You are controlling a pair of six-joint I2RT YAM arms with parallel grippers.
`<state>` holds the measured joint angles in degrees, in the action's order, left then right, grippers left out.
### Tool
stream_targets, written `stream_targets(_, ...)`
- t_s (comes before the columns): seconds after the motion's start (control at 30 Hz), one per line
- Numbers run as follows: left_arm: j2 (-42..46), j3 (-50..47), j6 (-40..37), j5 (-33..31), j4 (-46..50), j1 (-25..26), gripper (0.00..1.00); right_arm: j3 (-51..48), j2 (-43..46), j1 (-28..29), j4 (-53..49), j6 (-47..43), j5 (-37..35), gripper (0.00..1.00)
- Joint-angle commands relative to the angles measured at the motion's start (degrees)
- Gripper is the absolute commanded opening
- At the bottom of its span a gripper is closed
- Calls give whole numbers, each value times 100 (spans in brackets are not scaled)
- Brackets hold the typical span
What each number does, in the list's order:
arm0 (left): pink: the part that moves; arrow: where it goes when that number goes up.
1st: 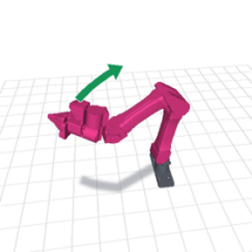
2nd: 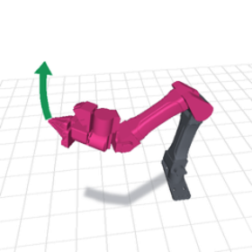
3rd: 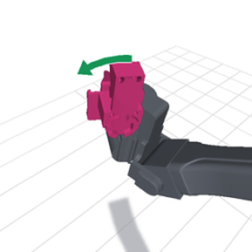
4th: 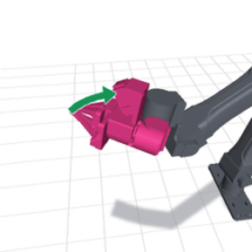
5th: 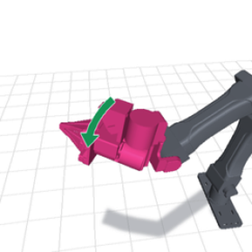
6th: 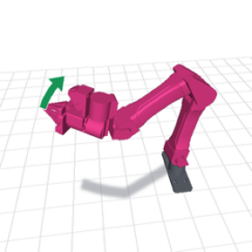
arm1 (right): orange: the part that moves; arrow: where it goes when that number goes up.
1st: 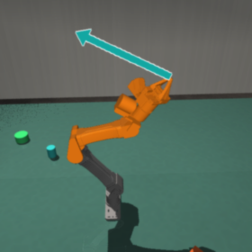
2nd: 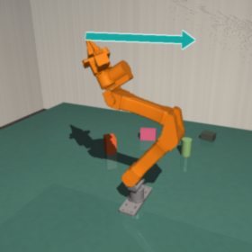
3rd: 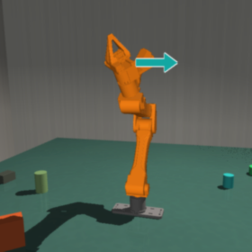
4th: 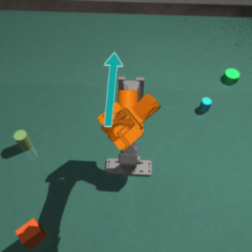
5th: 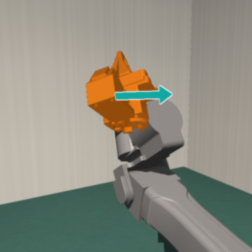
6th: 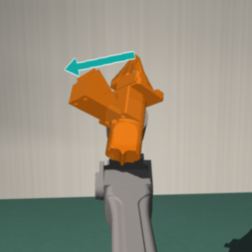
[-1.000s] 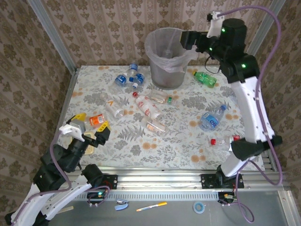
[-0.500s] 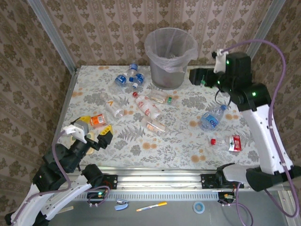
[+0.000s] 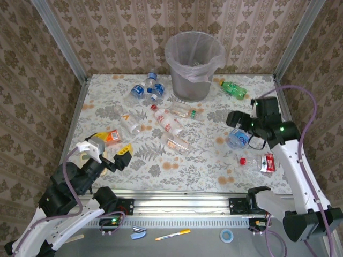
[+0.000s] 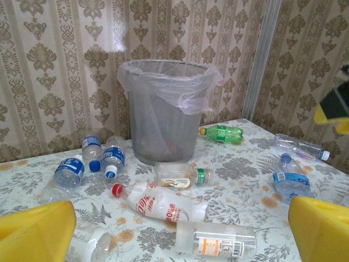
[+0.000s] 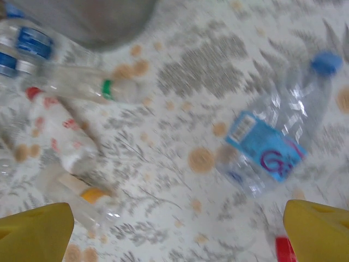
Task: Throw the plastic bottles in the bin
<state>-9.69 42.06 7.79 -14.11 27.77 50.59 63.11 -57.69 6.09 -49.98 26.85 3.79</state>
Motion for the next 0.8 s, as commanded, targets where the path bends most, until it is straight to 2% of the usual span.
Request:
stream_targets(0.0,-2,82,126,142,111,-13,100,-517,595,-75,-140,576,162,100)
stream_targets(0.1,-39,78,169,155,160,-6,100,-781,867,-211,-565,682,181,100)
stream_targets(0.2,-73,77,187,146,189,-8,100,-945,1099,-382,-925,709,-229,100)
stream_targets(0.3,-70,104,230,37,265,-6,100,-1078,1133,-808,-1134,689,-300,100)
stream_targets(0.5,-59,168,254,-95,402,-10,100,-1731,961,-2301,-777,881,942,100)
stream_targets(0.6,-34,206,318,-317,526,-12,100,-1847,640,-2859,-693,799,994,100)
stream_targets(0.77,84,198,366,-513,561,-11,100,-2105,257,-3603,-446,710,1497,100)
